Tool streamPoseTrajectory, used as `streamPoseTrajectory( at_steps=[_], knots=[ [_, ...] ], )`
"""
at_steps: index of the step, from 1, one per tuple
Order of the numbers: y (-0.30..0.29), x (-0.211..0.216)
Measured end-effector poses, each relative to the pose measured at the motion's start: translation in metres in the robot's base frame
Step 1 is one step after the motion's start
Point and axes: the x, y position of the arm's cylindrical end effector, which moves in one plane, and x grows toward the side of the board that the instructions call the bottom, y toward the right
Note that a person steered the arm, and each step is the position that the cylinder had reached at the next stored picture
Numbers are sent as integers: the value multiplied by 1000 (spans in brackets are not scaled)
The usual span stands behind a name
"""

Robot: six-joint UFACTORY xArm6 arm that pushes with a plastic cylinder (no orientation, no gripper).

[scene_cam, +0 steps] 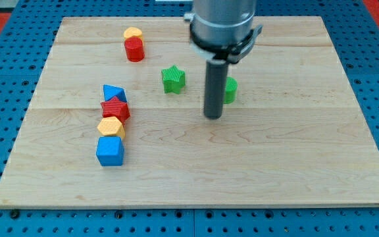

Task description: Place the green star into the green circle

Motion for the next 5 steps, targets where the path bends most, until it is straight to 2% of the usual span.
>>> streamPoseTrajectory(
  at_steps=[1,2,5],
  knots=[
    [-66,-39],
    [-71,-95],
    [-59,-150]
  ],
)
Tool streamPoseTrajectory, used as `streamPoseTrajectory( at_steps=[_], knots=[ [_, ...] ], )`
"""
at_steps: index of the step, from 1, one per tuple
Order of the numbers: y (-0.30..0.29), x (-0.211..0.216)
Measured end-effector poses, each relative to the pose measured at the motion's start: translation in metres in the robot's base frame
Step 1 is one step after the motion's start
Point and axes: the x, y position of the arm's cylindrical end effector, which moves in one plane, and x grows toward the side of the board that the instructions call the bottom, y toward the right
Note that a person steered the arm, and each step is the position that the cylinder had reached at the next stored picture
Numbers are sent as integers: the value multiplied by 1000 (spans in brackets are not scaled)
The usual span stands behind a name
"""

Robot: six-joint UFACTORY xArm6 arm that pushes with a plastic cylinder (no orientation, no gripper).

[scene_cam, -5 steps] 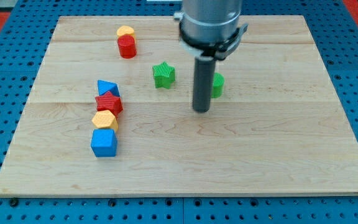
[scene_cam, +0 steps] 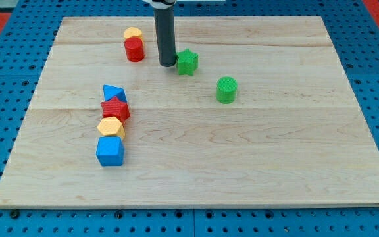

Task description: Place the green star into the green circle

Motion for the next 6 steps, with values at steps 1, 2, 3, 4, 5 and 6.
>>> streamPoseTrajectory(
  at_steps=[1,2,3,4,5,6],
  knots=[
    [54,-7],
    [112,1],
    [116,-27],
    [149,-9],
    [137,42],
    [143,49]
  ],
)
